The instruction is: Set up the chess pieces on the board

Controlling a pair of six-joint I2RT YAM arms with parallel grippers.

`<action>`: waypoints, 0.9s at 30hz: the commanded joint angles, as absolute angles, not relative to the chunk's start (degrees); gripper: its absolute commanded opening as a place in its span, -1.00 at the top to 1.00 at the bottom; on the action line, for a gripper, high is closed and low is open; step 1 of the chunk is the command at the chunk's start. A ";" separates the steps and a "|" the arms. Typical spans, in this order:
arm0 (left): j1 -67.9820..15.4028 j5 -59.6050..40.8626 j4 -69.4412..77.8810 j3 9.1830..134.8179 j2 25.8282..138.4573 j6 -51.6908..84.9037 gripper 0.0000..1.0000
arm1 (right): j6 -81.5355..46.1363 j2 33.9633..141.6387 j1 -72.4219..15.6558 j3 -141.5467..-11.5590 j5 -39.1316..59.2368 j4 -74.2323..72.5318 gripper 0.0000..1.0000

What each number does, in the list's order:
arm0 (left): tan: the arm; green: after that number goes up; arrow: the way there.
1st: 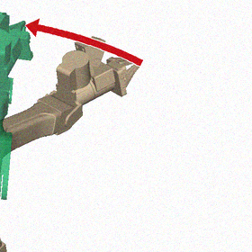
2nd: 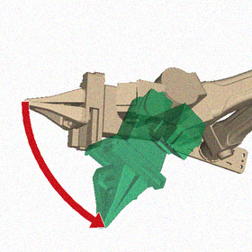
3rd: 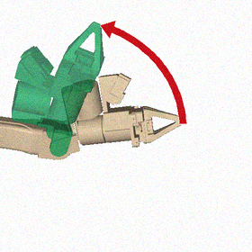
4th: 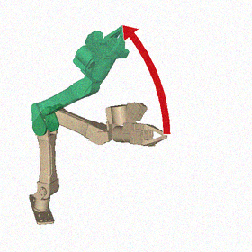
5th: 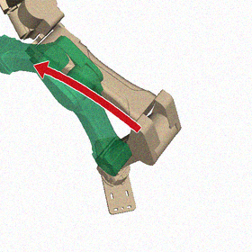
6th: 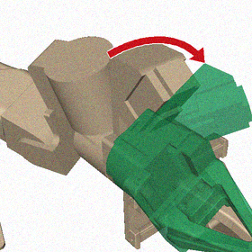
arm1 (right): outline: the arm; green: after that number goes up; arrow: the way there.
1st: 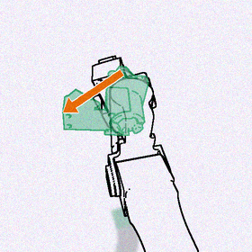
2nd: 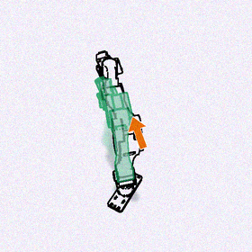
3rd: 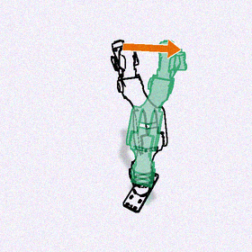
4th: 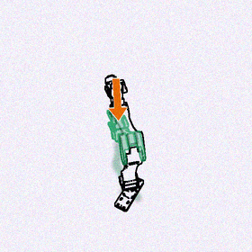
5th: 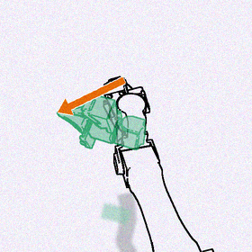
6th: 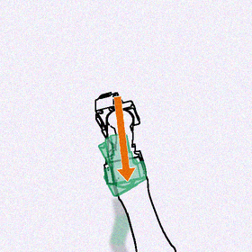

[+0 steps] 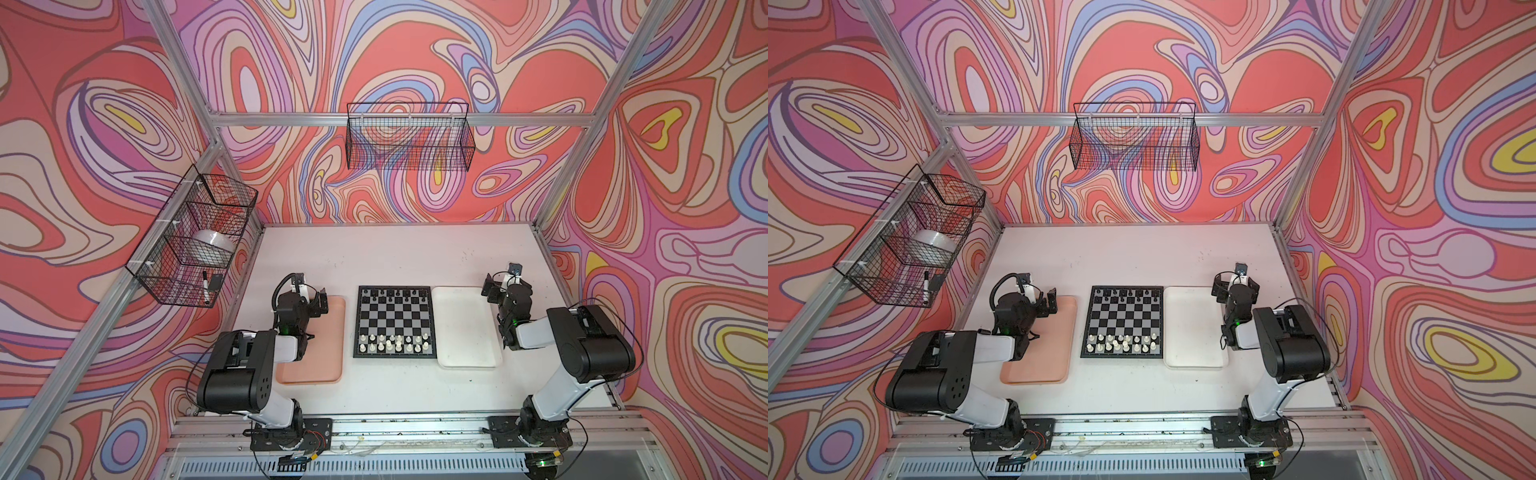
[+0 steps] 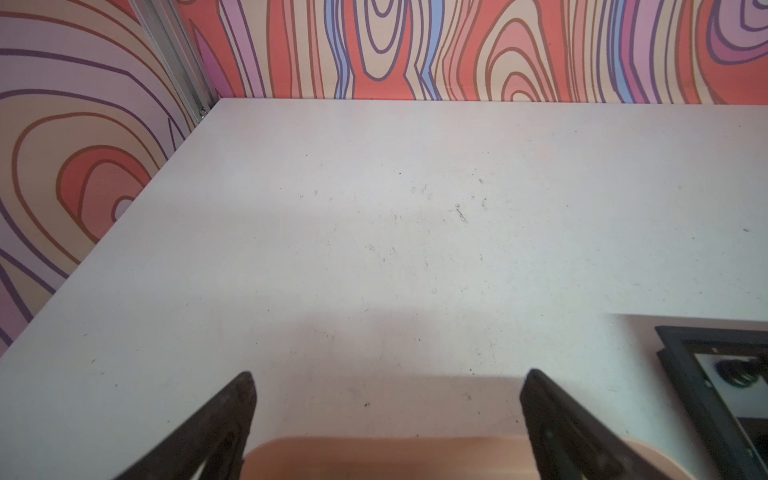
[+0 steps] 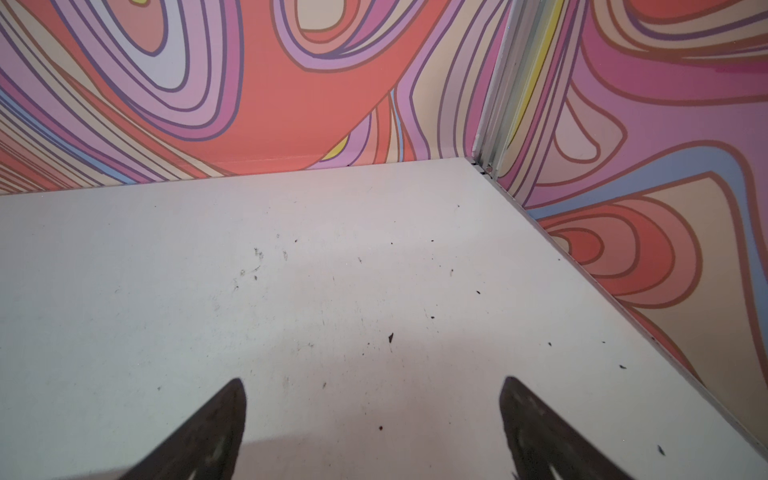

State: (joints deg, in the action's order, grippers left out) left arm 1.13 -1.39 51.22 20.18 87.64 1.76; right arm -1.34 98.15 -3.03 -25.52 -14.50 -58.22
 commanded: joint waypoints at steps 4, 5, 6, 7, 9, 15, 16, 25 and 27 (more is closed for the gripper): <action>1.32 -1.01 51.50 20.96 87.99 2.48 -1.00 | -1.85 98.35 -2.72 -25.92 -13.57 -57.18 -0.97; 1.32 -0.96 51.42 20.96 88.00 2.51 -1.00 | -1.92 98.35 -2.78 -25.99 -13.57 -57.07 -0.97; 1.32 -0.98 51.45 21.00 87.99 2.47 -1.00 | -1.85 98.35 -2.73 -25.93 -13.53 -57.04 -0.97; 1.39 -1.03 51.42 20.94 87.99 2.51 -1.00 | -1.89 98.35 -2.80 -25.95 -13.57 -57.04 -0.97; 1.32 -1.04 51.42 21.01 88.04 2.46 -1.00 | -1.88 98.35 -2.76 -25.86 -13.56 -57.18 -0.97; 1.33 -0.97 51.41 21.01 88.03 2.49 -1.00 | -1.92 98.35 -2.77 -25.91 -13.58 -57.14 -0.97; 1.32 -1.04 51.42 20.97 88.02 2.54 -1.00 | -1.90 98.35 -2.79 -25.90 -13.61 -57.14 -0.97; 1.36 -0.95 51.04 21.23 87.98 2.43 -1.00 | -1.86 98.35 -2.78 -25.93 -13.59 -57.17 -0.97; 1.35 -1.57 51.26 21.10 88.05 2.22 -1.00 | -1.92 98.34 -2.73 -25.84 -13.57 -57.14 -0.97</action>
State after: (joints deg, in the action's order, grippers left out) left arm 1.13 -1.43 50.76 20.25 87.64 1.76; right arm -1.39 98.15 -3.03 -25.52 -13.93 -57.34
